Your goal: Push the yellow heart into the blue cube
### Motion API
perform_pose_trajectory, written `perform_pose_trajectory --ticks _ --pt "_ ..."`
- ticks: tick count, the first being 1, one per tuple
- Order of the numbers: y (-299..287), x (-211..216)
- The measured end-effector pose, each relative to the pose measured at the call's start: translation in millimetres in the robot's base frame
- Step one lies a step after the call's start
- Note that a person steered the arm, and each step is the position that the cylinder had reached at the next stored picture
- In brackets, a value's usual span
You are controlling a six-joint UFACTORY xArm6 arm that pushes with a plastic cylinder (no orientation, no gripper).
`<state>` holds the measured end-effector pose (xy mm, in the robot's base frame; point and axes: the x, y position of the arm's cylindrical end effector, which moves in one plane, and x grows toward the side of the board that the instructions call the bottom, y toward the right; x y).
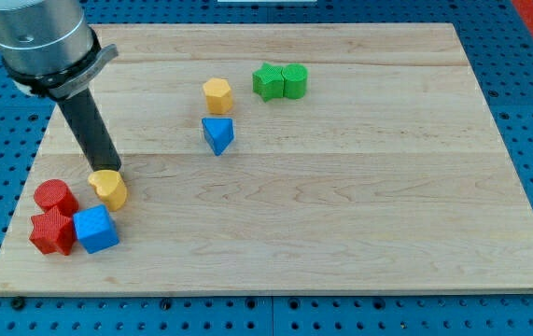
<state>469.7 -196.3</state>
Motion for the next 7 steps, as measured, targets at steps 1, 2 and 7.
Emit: perform_pose_trajectory --ticks 1,2,7 --pt "2 0" --pt "41 -4" --pt "59 -1"
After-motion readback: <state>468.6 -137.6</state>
